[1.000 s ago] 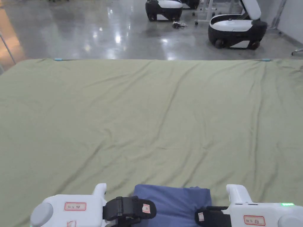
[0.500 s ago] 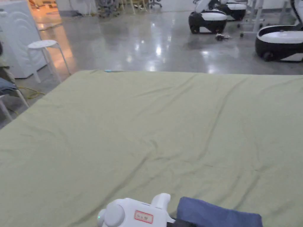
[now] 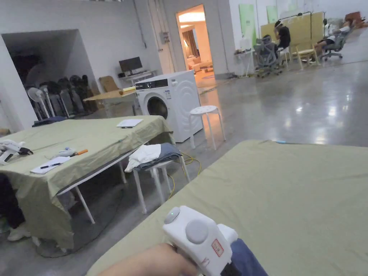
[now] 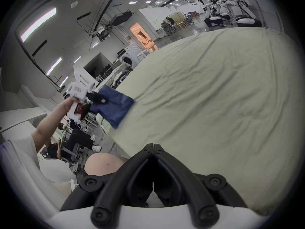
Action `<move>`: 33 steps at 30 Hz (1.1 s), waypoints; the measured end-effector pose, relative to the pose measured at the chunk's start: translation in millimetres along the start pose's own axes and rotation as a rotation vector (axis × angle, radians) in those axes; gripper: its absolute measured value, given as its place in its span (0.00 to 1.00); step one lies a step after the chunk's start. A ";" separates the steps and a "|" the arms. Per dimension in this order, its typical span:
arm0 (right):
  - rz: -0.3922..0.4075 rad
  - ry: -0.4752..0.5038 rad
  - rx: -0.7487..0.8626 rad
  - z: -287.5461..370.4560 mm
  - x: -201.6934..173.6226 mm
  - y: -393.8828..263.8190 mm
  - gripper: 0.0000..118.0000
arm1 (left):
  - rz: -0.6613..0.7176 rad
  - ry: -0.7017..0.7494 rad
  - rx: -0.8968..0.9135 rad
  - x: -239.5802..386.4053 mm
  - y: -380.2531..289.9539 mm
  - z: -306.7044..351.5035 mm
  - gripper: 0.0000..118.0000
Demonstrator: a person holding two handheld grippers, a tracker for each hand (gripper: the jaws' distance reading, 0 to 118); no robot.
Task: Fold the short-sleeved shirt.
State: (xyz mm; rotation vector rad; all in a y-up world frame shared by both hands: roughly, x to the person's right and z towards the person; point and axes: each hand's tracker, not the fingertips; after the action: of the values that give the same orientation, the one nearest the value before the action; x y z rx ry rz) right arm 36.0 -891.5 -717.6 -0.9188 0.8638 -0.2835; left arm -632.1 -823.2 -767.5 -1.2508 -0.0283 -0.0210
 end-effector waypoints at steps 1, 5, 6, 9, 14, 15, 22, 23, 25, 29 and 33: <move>-0.002 -0.002 -0.009 -2.4 -0.8 -2.6 0.00 | 0.030 0.059 -0.015 -18.9 2.5 -2.0 0.19; 0.000 -0.023 -0.026 -2.1 -2.8 -5.7 0.00 | 0.077 0.242 -0.074 -72.1 5.0 -16.5 0.19; 0.002 -0.032 -0.029 0.7 -2.7 -5.1 0.00 | 0.087 0.278 -0.087 -80.8 3.2 -22.3 0.19; 0.014 -0.059 -0.024 9.8 -1.3 -2.4 0.00 | 0.098 0.331 -0.116 -93.6 -1.4 -39.4 0.19; 0.025 -0.097 -0.012 19.8 4.3 2.9 0.00 | 0.191 0.322 -0.097 -102.4 -12.1 -53.3 0.18; 0.027 -0.104 -0.012 20.6 5.9 3.8 0.00 | 0.199 0.321 -0.095 -102.5 -13.2 -53.7 0.21; 0.038 -0.109 -0.001 21.3 11.5 5.5 0.00 | 0.175 0.453 0.167 -88.6 -27.2 -9.2 0.99; 0.040 -0.107 -0.002 21.2 12.0 5.2 0.00 | 0.199 0.445 0.212 -84.6 -30.4 1.1 0.99; 0.053 -0.110 0.000 12.5 -30.4 9.2 0.00 | 0.195 0.464 0.321 -65.9 -38.1 28.2 0.99; 0.117 -0.202 -0.006 16.5 -29.9 9.8 0.00 | 0.039 0.426 0.462 10.3 -55.3 68.4 0.25; 0.089 -0.198 0.042 28.8 -26.4 11.7 0.00 | 0.026 0.363 0.688 104.6 -71.3 83.3 0.00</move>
State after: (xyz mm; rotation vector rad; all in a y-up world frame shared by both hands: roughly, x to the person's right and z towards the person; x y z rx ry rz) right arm 39.3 -853.2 -703.9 -0.8516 0.7114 -0.1311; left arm -530.6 -766.6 -670.2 -0.5454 0.2755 -0.1998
